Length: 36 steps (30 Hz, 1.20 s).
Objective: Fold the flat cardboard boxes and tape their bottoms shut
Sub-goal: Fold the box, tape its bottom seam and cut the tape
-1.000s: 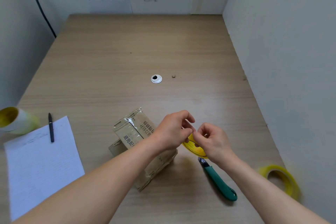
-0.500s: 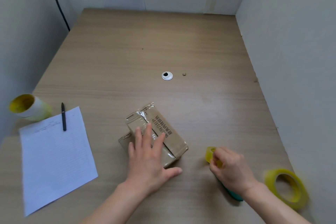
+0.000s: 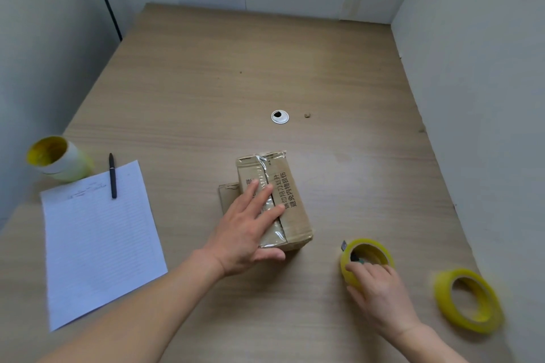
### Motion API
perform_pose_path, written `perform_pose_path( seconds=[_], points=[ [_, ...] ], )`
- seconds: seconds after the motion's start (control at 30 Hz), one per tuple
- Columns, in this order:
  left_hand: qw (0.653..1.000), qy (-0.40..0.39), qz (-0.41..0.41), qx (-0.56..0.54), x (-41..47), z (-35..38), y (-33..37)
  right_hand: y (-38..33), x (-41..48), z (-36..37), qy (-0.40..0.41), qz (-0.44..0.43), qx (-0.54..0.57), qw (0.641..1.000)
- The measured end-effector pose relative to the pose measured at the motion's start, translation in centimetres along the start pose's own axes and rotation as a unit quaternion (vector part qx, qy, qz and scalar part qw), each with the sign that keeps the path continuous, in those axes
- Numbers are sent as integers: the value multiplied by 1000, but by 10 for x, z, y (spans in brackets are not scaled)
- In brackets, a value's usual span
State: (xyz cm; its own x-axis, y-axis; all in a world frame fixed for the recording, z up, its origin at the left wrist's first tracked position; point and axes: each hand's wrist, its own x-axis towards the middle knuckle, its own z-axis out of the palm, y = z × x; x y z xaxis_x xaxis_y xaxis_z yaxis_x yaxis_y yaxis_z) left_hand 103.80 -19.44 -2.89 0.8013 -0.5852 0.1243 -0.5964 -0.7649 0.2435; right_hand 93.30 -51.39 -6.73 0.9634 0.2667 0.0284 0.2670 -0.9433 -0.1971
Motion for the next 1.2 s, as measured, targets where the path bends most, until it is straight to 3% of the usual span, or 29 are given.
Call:
perform_pose_path(
  seconds=[0.07, 0.13, 0.27, 0.37, 0.47, 0.67, 0.77, 0.83, 0.93, 1.03, 1.13, 1.2],
  points=[
    [1000, 5, 4, -9, 0, 0, 0, -3, -2, 1, -14, 9, -20, 1000],
    [1000, 14, 6, -17, -1, 0, -1, -11, 3, -5, 37, 17, 0, 999],
    [997, 50, -27, -57, -4, 1, 4, -58, 40, -35, 149, 89, 172, 970],
    [989, 82, -72, -97, -5, 7, 15, -97, 77, -42, 93, 129, 310, 937],
    [985, 107, -75, -112, -5, 13, 19, -116, 102, -28, 38, 193, 455, 868],
    [978, 141, -58, -140, -5, 17, 11, -124, 116, -7, 92, 277, 609, 738],
    [974, 141, -60, -164, -5, 17, 6, -120, 118, -3, 71, 286, 604, 741],
    [954, 170, -120, -216, -7, 15, 7, -119, 117, -3, 61, 291, 601, 742],
    [888, 250, -249, -296, -12, 12, 35, -117, 115, -2, 64, 299, 589, 748],
    [835, 246, -331, -366, -9, 24, 74, -122, 111, -1, 57, 307, 588, 746],
    [775, 295, -394, -397, -1, 38, 79, -130, 111, -1, 49, 309, 580, 752],
    [799, 284, -385, -365, -3, 42, 74, -128, 111, -1, 54, 312, 563, 763]
  ],
)
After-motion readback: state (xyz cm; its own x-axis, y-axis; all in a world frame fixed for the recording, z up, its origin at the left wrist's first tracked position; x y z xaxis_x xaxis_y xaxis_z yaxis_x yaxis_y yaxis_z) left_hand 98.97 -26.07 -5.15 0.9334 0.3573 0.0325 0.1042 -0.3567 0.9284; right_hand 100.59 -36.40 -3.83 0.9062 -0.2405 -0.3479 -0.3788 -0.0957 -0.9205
